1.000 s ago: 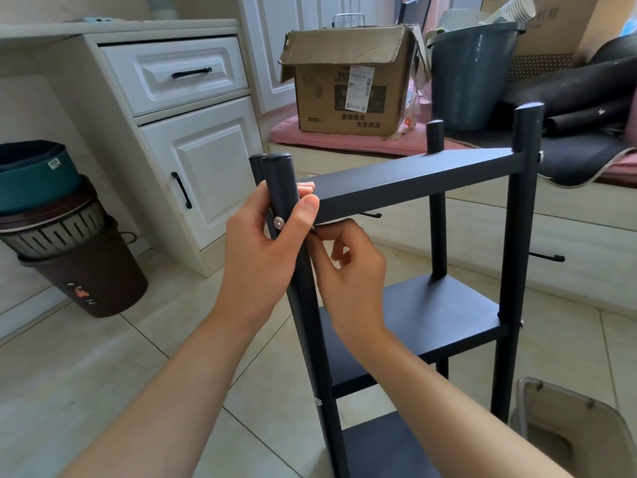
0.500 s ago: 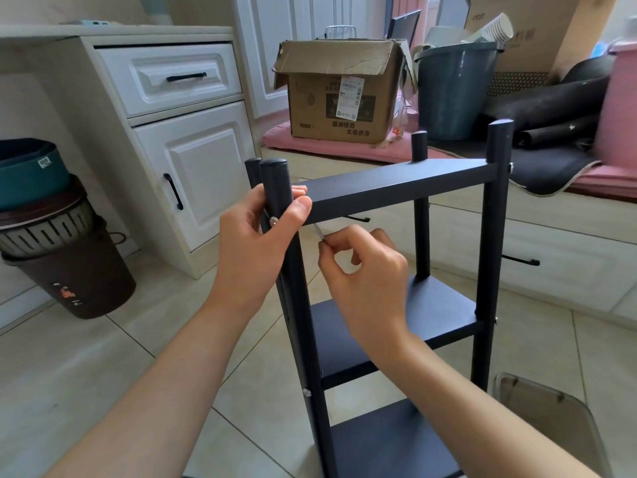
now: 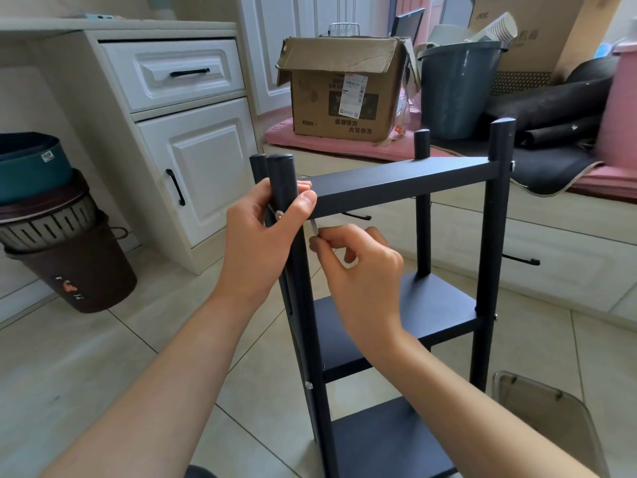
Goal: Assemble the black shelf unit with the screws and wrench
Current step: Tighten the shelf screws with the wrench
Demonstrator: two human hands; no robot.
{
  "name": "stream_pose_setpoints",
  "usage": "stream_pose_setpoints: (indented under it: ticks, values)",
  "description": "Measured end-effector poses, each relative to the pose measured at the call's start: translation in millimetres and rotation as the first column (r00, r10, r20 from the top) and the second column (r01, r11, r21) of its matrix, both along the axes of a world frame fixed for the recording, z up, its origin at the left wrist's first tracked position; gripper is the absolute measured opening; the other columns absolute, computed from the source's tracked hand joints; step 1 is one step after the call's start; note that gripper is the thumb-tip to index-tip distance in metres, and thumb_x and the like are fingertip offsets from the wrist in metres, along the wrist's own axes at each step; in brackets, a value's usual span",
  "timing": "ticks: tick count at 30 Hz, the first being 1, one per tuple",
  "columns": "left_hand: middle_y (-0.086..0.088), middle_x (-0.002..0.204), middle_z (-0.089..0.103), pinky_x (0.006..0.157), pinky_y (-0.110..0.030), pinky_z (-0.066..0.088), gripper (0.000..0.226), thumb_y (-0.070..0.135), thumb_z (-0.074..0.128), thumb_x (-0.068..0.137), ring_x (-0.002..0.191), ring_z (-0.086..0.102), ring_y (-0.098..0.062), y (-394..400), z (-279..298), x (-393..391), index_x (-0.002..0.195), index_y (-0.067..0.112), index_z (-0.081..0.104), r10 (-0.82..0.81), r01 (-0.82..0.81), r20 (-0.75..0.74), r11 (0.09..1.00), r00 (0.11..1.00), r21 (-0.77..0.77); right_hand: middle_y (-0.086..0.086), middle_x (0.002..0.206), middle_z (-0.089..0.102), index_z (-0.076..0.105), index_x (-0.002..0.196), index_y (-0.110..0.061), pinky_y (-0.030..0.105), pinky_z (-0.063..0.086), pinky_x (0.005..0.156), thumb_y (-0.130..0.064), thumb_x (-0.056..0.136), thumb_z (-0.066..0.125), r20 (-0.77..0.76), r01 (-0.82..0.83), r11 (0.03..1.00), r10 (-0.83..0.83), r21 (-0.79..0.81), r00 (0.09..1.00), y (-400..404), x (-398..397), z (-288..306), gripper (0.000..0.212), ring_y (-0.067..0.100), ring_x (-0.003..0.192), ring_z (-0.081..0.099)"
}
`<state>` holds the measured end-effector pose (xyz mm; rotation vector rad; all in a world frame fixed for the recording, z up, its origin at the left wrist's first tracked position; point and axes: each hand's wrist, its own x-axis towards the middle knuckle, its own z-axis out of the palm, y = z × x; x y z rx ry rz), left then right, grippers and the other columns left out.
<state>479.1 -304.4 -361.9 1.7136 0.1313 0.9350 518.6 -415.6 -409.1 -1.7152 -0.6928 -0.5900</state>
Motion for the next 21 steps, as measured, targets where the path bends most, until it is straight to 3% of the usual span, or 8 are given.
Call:
stream_pose_setpoints:
  ticks: [4, 11, 21]
  values:
    - [0.003, 0.099, 0.074, 0.083, -0.014, 0.051, 0.011, 0.034, 0.067, 0.086, 0.097, 0.067, -0.008, 0, 0, -1, 0.094, 0.029, 0.072, -0.009, 0.009, -0.002, 1.000, 1.000, -0.013, -0.011, 0.080, 0.072, 0.076, 0.090, -0.017, 0.016, 0.042, 0.065, -0.016, 0.088, 0.073, -0.057, -0.041, 0.999, 0.043, 0.035, 0.997, 2, -1, 0, 0.003, 0.012, 0.075, 0.058]
    - [0.001, 0.101, 0.073, 0.076, -0.011, 0.050, 0.013, 0.033, 0.066, 0.086, 0.096, 0.066, -0.003, -2, 2, -2, 0.096, 0.027, 0.072, -0.019, 0.018, -0.013, 0.999, 1.000, -0.033, -0.012, 0.081, 0.072, 0.076, 0.092, -0.016, 0.022, 0.047, 0.067, -0.014, 0.088, 0.073, -0.143, -0.099, 0.986, 0.118, 0.133, 0.983, 9, 0, -2, 0.005, 0.014, 0.077, 0.062]
    - [-0.001, 0.105, 0.073, 0.086, -0.019, 0.054, 0.015, 0.033, 0.066, 0.085, 0.101, 0.067, -0.010, -1, 3, -3, 0.096, 0.025, 0.072, -0.021, 0.020, -0.035, 0.999, 0.999, -0.030, -0.002, 0.085, 0.074, 0.076, 0.092, -0.012, 0.030, 0.052, 0.073, -0.010, 0.088, 0.072, -0.211, -0.185, 0.952, 0.238, 0.244, 0.948, 22, 10, -10, 0.006, 0.018, 0.082, 0.065]
